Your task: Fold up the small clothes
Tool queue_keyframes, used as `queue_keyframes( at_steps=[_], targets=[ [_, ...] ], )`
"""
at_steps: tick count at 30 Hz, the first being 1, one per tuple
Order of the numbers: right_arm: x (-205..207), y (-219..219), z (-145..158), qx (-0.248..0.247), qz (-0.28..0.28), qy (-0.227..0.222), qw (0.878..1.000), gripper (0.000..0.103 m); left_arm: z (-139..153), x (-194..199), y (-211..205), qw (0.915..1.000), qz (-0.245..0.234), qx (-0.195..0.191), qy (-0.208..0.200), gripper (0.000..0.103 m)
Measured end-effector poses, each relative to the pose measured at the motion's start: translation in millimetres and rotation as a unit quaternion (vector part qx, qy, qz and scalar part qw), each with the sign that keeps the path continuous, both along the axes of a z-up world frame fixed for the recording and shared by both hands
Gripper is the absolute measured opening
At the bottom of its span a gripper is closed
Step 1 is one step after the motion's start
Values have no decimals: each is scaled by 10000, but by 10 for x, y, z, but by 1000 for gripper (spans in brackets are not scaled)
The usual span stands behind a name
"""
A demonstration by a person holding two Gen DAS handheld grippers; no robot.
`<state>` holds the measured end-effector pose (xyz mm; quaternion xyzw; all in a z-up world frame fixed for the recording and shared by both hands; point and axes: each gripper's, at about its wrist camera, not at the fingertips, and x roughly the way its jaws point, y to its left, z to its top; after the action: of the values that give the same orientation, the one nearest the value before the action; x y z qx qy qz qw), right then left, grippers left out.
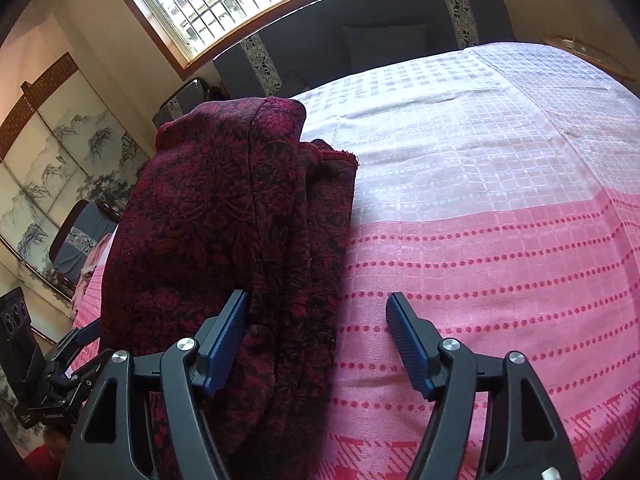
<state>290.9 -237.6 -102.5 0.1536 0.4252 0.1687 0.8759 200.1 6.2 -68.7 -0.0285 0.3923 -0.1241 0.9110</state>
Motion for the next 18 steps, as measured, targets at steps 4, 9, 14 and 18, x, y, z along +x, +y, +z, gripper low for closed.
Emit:
queue_keyframes(
  at_steps=[4,9,14,18],
  targets=[
    [48,28,32,-30,93,45,9999,67,38,74,-31,9999,-26,150,40,100],
    [130,28,32,27,220,142,9997,70,48,216,-71,9996,-93,244,78,103],
    [229,19,0,168,402,225,9988,73,41,382,-101,9991,-311,261,108,103],
    [299,11,-28,325,556,315,9974,74,10,590,-24,9963,-735,-285,353,103]
  ],
)
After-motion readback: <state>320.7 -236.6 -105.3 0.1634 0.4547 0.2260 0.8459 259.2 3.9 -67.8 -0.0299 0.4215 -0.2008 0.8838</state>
